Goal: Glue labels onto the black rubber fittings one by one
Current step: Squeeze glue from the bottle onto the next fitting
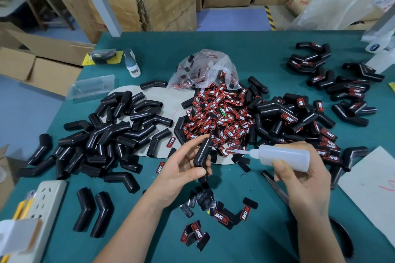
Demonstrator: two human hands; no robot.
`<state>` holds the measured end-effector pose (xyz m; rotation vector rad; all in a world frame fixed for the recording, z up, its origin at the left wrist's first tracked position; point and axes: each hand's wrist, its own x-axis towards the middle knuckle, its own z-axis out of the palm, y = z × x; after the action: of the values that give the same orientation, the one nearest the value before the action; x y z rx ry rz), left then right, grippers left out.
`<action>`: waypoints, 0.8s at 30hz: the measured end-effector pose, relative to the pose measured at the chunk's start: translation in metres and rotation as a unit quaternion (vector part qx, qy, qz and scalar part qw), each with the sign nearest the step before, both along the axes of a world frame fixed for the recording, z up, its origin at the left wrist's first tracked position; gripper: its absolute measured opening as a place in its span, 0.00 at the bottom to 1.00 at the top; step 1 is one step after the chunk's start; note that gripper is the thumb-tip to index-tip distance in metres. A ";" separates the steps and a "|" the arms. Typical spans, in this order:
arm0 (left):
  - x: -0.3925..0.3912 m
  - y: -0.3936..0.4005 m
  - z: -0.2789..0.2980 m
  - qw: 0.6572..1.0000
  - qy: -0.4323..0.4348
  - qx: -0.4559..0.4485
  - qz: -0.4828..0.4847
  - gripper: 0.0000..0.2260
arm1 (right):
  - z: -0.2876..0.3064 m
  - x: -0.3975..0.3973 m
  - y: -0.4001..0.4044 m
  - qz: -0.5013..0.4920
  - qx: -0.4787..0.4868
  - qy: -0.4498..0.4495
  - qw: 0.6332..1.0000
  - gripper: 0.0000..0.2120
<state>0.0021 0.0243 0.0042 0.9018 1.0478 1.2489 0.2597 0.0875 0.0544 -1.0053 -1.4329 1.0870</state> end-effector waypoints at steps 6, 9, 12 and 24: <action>0.002 0.000 0.002 1.000 -0.003 0.002 0.001 0.34 | -0.002 -0.001 0.001 0.002 0.005 0.004 1.000 0.06; 0.002 0.000 0.004 1.000 -0.002 0.001 0.002 0.34 | -0.003 0.000 0.001 0.005 0.004 -0.001 1.000 0.06; 0.001 0.000 0.004 1.000 -0.001 0.001 0.001 0.34 | -0.003 0.000 0.001 -0.003 0.002 0.004 1.000 0.07; 0.002 0.000 0.006 1.000 0.002 0.004 0.001 0.34 | -0.003 -0.001 0.001 -0.001 0.002 0.011 1.000 0.07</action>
<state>0.0041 0.0240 0.0101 0.9095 1.0472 1.2542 0.2585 0.0880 0.0518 -0.9895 -1.4163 1.0901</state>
